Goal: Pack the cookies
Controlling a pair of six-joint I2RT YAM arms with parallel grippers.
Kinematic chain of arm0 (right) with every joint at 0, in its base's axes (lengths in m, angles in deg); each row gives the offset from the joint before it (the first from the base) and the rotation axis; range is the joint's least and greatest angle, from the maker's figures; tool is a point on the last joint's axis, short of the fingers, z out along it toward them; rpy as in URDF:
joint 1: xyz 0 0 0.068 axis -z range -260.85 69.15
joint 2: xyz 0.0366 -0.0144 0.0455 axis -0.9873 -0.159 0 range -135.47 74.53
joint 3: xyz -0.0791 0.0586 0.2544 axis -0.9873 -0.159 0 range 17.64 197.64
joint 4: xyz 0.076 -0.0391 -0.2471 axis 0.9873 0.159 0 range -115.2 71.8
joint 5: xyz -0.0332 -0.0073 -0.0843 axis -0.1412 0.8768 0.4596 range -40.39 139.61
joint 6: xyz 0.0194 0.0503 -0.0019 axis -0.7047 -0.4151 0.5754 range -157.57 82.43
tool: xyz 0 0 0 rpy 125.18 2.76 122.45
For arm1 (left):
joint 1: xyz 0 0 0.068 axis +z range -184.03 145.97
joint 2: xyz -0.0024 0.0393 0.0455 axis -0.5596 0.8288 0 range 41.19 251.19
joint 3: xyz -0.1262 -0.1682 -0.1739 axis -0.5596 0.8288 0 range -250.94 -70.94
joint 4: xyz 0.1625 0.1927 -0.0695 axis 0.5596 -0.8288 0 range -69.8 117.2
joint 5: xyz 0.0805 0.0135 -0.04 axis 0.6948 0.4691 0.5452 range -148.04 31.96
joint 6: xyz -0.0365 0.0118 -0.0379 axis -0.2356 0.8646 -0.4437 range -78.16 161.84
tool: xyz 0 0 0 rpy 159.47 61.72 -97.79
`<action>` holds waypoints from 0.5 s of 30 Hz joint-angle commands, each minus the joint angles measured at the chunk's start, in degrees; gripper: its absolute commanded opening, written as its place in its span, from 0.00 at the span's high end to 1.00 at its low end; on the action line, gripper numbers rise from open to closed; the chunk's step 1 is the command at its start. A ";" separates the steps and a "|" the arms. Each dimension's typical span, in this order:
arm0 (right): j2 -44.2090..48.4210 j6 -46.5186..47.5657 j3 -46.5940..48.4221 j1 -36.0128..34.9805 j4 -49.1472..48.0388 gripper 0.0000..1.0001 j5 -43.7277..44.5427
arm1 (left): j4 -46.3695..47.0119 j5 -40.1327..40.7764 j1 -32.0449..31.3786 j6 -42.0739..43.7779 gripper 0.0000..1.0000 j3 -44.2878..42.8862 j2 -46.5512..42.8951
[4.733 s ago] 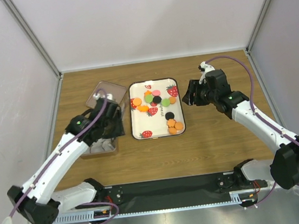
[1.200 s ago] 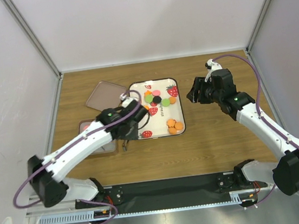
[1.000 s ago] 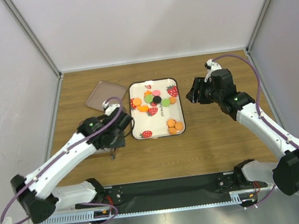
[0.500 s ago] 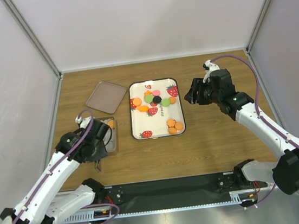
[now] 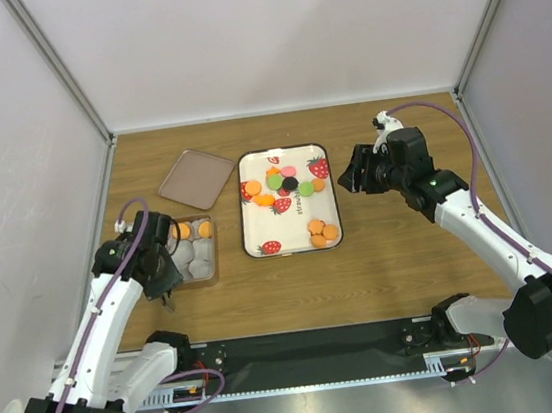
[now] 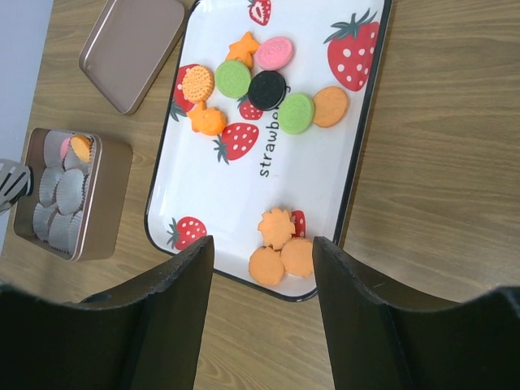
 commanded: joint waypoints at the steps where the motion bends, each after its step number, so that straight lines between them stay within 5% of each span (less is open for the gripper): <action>1: 0.46 -0.33 -0.39 -0.41 -1.85 0.42 -1.06 | 3.01 -2.71 3.57 3.46 0.64 1.15 0.05; 15: 0.63 -0.06 -0.30 -0.85 -1.85 0.42 -0.53 | 4.07 -2.53 8.50 3.37 0.60 1.68 0.40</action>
